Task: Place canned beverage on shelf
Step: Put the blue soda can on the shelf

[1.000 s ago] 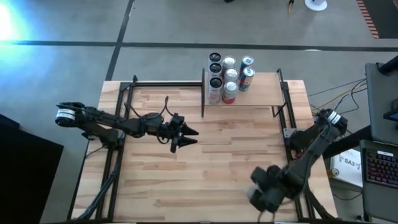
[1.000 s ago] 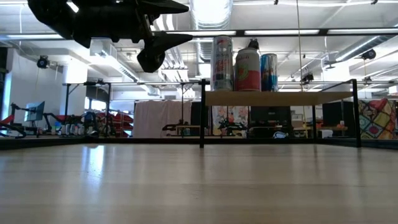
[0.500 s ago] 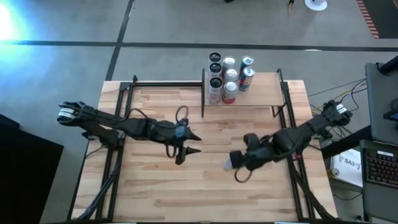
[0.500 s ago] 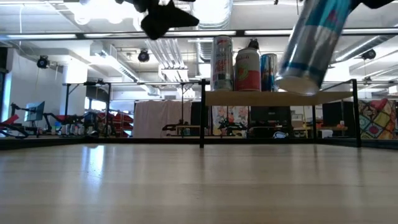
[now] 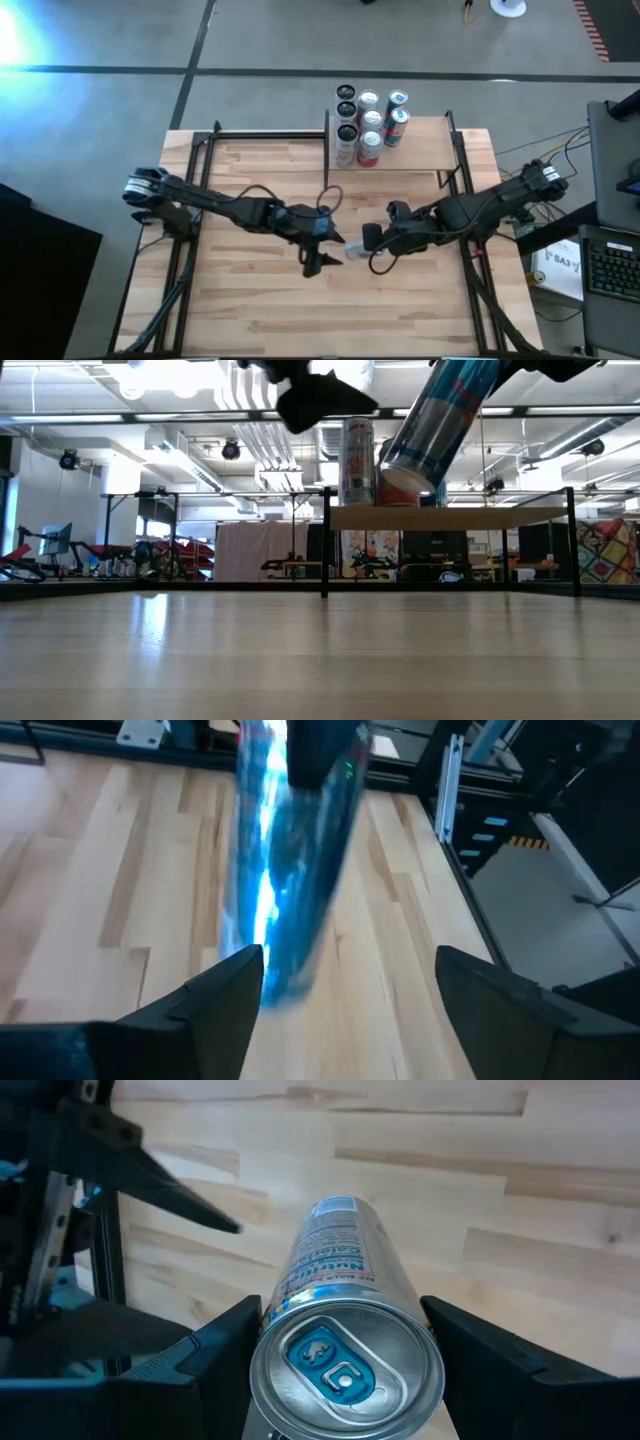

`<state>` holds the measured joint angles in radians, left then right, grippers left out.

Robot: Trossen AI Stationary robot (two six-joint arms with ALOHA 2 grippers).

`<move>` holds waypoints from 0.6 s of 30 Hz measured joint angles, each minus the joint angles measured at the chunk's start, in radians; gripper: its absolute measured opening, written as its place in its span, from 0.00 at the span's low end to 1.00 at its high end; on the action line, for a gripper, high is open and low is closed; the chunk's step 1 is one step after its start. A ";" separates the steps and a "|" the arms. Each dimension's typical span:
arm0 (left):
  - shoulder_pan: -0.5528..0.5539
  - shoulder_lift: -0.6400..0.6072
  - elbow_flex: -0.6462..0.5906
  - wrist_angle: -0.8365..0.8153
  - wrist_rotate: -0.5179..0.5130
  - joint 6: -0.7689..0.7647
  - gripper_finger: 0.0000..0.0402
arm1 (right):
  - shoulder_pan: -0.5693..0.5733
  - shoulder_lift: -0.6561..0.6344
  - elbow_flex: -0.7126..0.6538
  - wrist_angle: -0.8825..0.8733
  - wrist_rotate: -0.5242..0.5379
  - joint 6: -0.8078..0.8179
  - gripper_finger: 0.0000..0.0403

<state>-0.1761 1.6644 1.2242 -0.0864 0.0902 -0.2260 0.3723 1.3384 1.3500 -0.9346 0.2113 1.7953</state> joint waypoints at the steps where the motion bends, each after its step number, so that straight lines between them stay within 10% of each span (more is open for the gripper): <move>1: 0.000 0.023 0.024 0.000 0.000 0.000 0.69 | 0.000 0.004 0.000 0.002 -0.002 0.006 0.61; 18: -0.008 0.194 0.228 -0.108 -0.169 0.012 0.66 | 0.005 -0.021 0.005 0.049 0.027 0.065 0.60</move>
<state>-0.1844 1.8587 1.4524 -0.1941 -0.0788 -0.2139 0.3771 1.3178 1.3548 -0.8858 0.2387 1.8599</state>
